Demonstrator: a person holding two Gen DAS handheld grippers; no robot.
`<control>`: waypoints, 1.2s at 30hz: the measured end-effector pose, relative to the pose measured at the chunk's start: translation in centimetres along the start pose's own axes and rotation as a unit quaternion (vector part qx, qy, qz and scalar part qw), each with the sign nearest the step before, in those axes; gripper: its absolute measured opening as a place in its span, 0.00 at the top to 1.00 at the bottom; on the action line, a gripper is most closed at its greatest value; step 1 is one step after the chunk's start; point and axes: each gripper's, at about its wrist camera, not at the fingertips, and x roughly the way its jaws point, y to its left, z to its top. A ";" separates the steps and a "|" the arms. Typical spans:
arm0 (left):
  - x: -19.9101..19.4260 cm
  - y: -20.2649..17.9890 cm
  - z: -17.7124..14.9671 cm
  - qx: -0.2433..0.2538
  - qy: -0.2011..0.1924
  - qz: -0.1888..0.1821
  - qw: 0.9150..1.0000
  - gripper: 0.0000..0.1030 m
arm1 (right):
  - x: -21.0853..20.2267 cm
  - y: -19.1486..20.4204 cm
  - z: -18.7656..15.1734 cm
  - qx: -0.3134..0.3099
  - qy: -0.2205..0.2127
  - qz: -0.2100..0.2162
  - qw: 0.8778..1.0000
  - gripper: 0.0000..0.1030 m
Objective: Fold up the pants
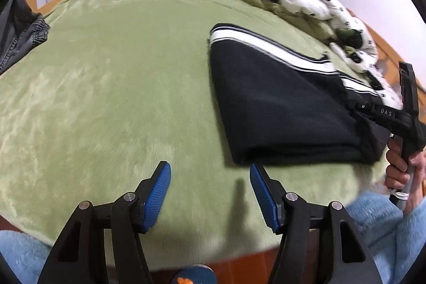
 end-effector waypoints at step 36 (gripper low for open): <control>1.9 -3.2 3.8 -0.068 -0.013 -0.015 0.997 0.43 | -9.8 -21.8 -10.1 0.234 -0.109 0.005 0.966 0.51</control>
